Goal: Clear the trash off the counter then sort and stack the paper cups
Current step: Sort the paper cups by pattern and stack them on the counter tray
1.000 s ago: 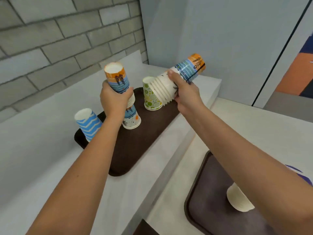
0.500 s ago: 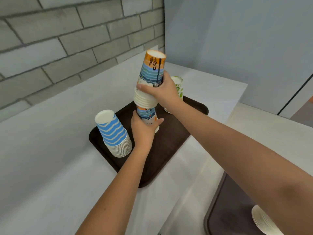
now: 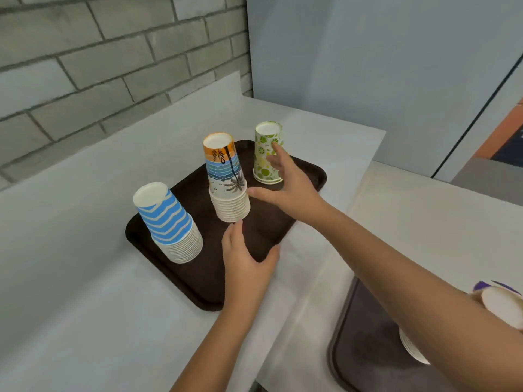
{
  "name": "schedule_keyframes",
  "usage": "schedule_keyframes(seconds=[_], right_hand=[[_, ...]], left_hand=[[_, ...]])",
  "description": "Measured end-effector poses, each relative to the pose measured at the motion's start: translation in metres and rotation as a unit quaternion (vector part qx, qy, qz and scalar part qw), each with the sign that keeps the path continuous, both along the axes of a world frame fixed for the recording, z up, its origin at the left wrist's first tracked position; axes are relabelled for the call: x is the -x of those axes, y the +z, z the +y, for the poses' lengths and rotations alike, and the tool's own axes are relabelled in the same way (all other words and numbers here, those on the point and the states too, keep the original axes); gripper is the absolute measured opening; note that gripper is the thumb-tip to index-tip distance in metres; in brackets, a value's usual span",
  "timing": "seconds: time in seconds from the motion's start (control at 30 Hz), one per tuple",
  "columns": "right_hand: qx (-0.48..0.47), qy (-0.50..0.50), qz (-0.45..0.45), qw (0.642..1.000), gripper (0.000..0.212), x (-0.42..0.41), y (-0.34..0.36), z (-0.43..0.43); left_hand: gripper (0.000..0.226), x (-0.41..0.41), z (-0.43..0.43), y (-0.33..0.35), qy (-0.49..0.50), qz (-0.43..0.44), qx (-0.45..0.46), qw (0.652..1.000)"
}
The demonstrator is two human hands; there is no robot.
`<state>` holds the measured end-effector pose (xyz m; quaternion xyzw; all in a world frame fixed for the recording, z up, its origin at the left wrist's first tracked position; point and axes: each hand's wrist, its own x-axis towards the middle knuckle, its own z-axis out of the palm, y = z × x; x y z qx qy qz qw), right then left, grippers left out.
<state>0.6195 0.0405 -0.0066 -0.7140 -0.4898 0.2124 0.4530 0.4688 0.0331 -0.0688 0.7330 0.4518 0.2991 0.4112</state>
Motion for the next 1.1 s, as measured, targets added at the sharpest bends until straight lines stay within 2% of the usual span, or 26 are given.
schedule_keyframes(seconds=[0.13,0.2,0.27,0.4,0.53,0.63,0.77,1.0,1.1], right_hand=[[-0.042,-0.136,-0.099,0.985,0.075,-0.023,0.007,-0.12],[-0.036,-0.214,-0.137,0.966,0.064,-0.03,0.002,-0.182],[-0.03,-0.287,-0.146,0.946,0.067,-0.033,-0.009,-0.235],[-0.012,-0.371,-0.098,0.923,0.094,-0.031,-0.041,-0.305],[0.023,-0.383,-0.02,0.923,0.113,-0.032,-0.073,-0.322],[0.004,-0.356,0.056,0.933,0.1,-0.036,-0.098,-0.322],[0.011,-0.372,0.062,0.926,0.075,-0.039,-0.123,-0.323],[0.014,-0.379,0.057,0.924,0.063,-0.043,-0.123,-0.324],[0.004,-0.378,0.062,0.924,0.066,-0.044,-0.118,-0.326]], left_hand=[[0.05,-0.011,-0.037,-0.002,-0.111,-0.012,-0.019,0.994],[0.042,-0.023,-0.055,-0.005,-0.172,-0.015,-0.021,0.985],[0.039,-0.035,-0.074,-0.007,-0.24,-0.002,-0.008,0.971],[0.036,-0.057,-0.107,-0.015,-0.308,0.024,0.008,0.951],[0.036,-0.071,-0.129,-0.019,-0.344,0.051,0.011,0.937],[0.037,-0.075,-0.139,-0.021,-0.346,0.048,0.017,0.937],[0.036,-0.076,-0.148,-0.024,-0.333,0.055,0.043,0.94],[0.036,-0.078,-0.16,-0.028,-0.312,0.081,0.071,0.944],[0.036,-0.081,-0.164,-0.03,-0.305,0.079,0.062,0.947]])
